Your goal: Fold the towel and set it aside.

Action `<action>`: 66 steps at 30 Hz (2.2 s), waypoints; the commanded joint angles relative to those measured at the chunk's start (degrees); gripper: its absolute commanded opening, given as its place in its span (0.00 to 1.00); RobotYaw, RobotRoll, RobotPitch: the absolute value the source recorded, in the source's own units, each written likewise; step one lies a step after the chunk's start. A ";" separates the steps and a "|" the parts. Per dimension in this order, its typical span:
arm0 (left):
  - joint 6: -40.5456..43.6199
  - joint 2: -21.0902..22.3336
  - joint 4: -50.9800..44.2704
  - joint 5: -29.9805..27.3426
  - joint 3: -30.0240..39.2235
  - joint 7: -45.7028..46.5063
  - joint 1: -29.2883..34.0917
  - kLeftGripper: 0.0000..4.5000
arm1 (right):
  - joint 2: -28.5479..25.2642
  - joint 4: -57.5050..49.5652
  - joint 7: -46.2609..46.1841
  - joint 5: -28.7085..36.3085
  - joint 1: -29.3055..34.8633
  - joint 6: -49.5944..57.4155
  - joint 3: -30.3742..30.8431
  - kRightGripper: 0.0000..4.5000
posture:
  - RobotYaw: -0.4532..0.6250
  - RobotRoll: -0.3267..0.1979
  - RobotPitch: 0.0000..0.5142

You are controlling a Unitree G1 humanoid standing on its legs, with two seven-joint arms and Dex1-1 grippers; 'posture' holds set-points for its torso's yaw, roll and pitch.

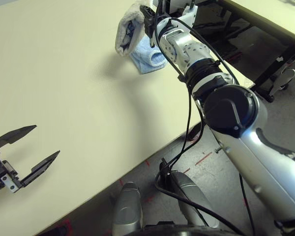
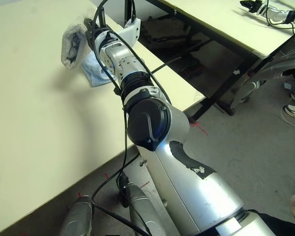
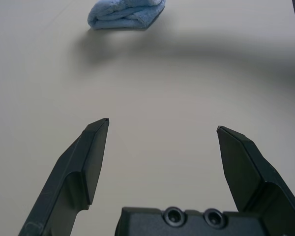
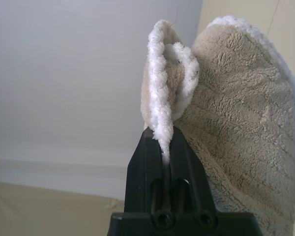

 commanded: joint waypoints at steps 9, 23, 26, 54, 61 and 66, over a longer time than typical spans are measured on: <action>1.13 0.51 -0.71 -1.16 2.31 0.19 1.81 1.00 | 0.68 0.61 1.27 0.13 0.02 0.47 0.50 0.01 | 0.51 0.62 0.48; 1.90 -1.56 -3.84 -2.75 5.51 1.13 6.10 1.00 | 1.34 0.60 1.41 0.15 0.57 -0.20 0.42 0.01 | 0.56 0.62 0.51; 2.03 -1.92 -4.48 -3.03 5.87 1.37 6.84 1.00 | 1.20 0.58 1.37 0.18 0.84 -0.59 0.35 0.01 | 0.56 0.62 0.51; 4.66 -0.53 -4.88 -5.09 6.16 3.22 5.54 1.00 | -0.45 0.48 1.07 -1.77 2.90 -1.23 2.20 0.01 | 0.55 0.62 0.51; 7.18 -0.37 -4.79 -7.36 7.86 5.39 4.07 1.00 | -0.67 0.47 1.23 -2.00 2.97 -1.00 2.59 0.01 | 0.55 0.62 0.53; 7.60 -0.89 -5.53 -7.40 7.96 5.38 4.53 1.00 | -0.68 0.47 1.40 -1.89 2.92 -0.95 2.62 0.01 | 0.55 0.62 0.54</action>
